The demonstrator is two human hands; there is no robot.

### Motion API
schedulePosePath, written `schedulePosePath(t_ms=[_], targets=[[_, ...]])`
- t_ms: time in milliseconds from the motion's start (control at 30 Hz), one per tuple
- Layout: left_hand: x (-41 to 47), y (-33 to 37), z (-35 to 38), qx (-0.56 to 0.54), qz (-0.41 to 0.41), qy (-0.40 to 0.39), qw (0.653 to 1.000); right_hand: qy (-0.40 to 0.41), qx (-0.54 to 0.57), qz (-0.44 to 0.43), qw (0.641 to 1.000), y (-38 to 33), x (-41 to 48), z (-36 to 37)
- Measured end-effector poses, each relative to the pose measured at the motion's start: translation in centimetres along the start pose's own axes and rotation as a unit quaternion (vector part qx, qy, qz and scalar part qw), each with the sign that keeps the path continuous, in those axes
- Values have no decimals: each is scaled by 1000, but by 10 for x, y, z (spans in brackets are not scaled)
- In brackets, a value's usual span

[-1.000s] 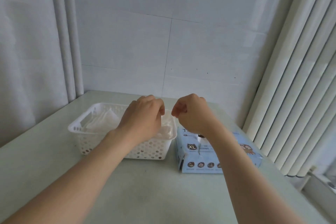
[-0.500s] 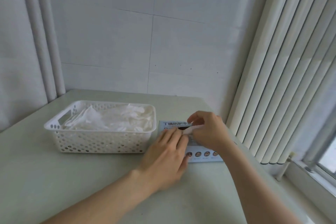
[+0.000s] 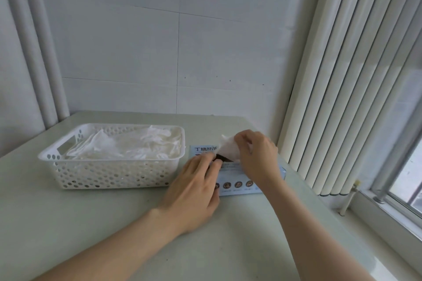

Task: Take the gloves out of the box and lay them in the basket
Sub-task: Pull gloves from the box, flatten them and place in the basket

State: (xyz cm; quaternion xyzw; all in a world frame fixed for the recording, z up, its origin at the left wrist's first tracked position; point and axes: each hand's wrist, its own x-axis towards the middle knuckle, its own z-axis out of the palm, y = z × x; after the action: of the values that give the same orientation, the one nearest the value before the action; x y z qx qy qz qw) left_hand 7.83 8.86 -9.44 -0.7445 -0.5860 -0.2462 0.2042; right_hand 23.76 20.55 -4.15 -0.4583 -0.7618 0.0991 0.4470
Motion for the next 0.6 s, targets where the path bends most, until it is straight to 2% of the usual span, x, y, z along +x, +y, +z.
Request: schedulePosePath(t_ms=[167,333,467,600], targets=[[0,0,-1,-4,13,0,1000,119,50,-46,991,-5,-2,-4],[-1,0,1,-25,6,11,1000,224,105,-84,965,-19,-5,-9],[-2,0,-3,-59,-5,11,998,245,144,-83,955,-36,-7,-17],[-1,8,-21,-209,-41,55,976,215,216,-58,951,-51,-12,-23]])
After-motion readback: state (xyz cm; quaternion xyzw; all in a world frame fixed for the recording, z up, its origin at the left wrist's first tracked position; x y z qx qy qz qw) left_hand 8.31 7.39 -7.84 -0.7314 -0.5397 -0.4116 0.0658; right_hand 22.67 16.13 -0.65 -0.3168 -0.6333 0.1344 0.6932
